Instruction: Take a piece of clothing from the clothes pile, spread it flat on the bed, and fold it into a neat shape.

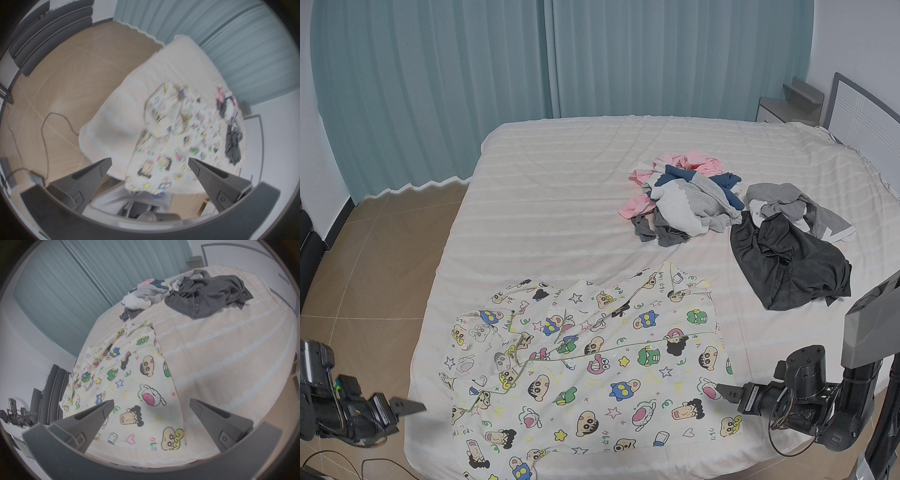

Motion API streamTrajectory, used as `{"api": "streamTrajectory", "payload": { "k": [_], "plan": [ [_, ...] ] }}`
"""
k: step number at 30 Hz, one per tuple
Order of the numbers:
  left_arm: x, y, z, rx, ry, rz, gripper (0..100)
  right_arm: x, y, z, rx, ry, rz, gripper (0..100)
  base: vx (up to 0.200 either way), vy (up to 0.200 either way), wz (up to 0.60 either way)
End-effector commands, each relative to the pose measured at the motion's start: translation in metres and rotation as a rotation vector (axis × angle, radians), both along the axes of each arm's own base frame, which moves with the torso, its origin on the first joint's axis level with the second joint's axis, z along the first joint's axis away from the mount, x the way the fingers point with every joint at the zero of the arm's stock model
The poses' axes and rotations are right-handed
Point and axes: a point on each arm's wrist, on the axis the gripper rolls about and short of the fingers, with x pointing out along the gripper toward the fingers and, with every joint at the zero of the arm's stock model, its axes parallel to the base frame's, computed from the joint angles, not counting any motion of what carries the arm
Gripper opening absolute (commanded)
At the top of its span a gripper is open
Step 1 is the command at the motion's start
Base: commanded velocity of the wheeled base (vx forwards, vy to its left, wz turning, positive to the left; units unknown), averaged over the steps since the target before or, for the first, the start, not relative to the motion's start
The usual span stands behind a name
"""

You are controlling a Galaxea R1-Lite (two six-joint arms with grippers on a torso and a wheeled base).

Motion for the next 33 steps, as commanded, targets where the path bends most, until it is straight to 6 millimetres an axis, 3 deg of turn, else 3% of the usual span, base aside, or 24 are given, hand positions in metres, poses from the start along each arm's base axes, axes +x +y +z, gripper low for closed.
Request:
{"api": "streamTrajectory", "payload": {
  "k": [1, 8, 14, 17, 25, 31, 33],
  "plan": [
    [0.016, 0.005, 0.041, -0.007, -0.216, 0.018, 100, -0.005, -0.003, 0.021, 0.039, -0.078, -0.005, 100, 0.2, 0.0, 0.0],
    [0.039, 0.01, 0.051, -0.006, -0.238, -0.007, 100, -0.004, -0.002, 0.026, 0.051, -0.111, -0.001, 100, 0.2, 0.0, 0.0],
    [0.061, 0.013, 0.049, -0.01, -0.207, -0.033, 100, -0.002, -0.001, 0.028, 0.058, -0.146, -0.01, 100, 0.2, 0.0, 0.0],
    [0.068, 0.014, 0.05, -0.011, -0.206, -0.043, 100, -0.002, 0.0, 0.028, 0.062, -0.151, -0.005, 100, 0.0, 0.0, 0.0],
    [0.116, 0.015, 0.047, 0.027, -0.215, -0.096, 100, -0.002, -0.001, 0.034, 0.075, -0.184, -0.016, 100, 0.0, 0.0, 0.0],
    [0.141, 0.007, 0.034, 0.037, -0.172, -0.13, 100, 0.0, -0.009, 0.041, 0.093, -0.211, -0.056, 100, 0.0, 0.0, 0.0],
    [0.163, 0.003, 0.024, 0.04, -0.161, -0.154, 100, 0.0, -0.009, 0.042, 0.095, -0.215, -0.058, 100, 0.0, 0.0, 0.0]
  ]
}}
